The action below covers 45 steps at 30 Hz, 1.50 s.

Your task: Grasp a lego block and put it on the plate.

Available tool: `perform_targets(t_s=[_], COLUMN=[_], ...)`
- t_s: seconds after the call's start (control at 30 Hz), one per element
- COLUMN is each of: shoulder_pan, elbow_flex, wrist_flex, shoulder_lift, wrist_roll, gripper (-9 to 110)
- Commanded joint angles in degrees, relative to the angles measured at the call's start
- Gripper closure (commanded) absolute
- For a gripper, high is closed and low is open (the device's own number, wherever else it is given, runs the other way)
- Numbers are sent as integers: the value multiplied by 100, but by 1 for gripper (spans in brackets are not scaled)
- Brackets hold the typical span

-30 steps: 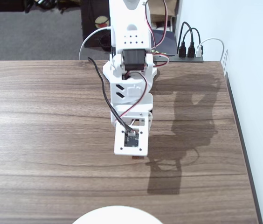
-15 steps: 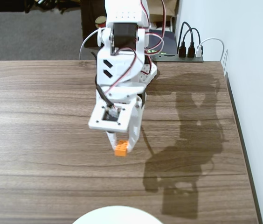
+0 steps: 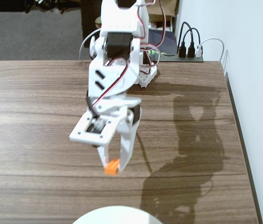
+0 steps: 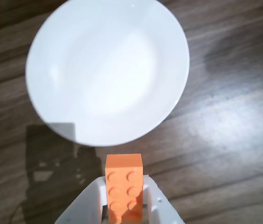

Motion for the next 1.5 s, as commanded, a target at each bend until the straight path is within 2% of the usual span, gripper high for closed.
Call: perform_targets(t_s=[0.0, 1.1, 1.47], shoulder_pan=[9, -9, -158], elbow_flex=[-519, -3612, -4201], wrist_flex=[-18, 694, 668], shoulder_lift=[-229, -2979, -3683], wrist_roll=[97, 1608, 2285], gripper=[97, 97, 97])
